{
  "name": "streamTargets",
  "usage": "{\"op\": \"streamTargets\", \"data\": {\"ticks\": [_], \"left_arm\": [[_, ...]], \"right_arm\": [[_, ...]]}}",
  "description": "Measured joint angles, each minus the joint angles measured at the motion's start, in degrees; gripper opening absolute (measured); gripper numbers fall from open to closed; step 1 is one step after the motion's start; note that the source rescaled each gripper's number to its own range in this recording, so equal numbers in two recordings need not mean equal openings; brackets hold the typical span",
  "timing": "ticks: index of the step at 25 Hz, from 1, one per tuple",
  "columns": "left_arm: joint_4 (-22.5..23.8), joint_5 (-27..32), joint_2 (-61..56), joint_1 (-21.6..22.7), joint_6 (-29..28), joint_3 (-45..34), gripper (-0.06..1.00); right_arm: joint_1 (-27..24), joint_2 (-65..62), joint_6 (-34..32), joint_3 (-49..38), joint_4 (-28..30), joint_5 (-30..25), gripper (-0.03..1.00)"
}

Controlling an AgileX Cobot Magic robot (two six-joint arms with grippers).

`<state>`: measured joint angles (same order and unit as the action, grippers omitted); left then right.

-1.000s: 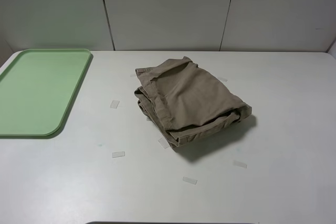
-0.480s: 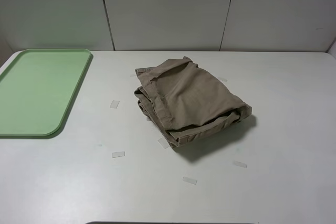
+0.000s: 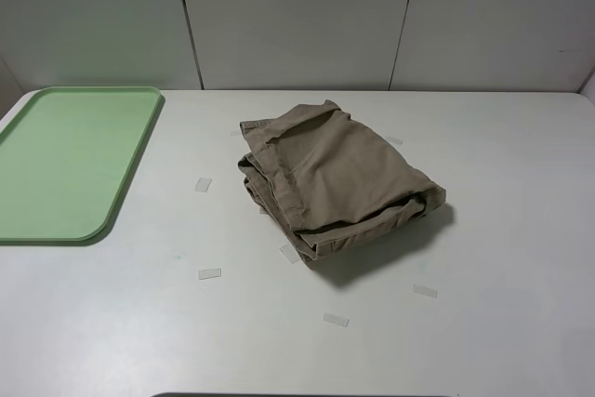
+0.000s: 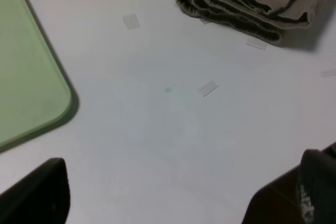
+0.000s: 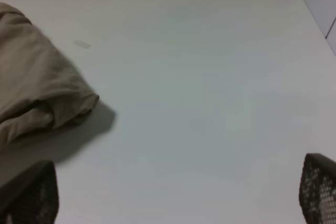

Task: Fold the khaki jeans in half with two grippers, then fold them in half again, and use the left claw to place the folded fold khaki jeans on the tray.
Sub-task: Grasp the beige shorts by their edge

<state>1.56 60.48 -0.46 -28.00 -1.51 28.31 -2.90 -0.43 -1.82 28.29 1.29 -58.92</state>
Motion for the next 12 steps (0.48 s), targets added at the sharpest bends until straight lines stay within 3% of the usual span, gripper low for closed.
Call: {"op": "streamTargets", "data": {"ticks": [12], "left_arm": [[-0.7,0.0,0.0,0.0,-2.4,0.0,0.90]], "right_arm": [[0.0,0.0,0.0,0.0,0.0,0.0,1.00]]}}
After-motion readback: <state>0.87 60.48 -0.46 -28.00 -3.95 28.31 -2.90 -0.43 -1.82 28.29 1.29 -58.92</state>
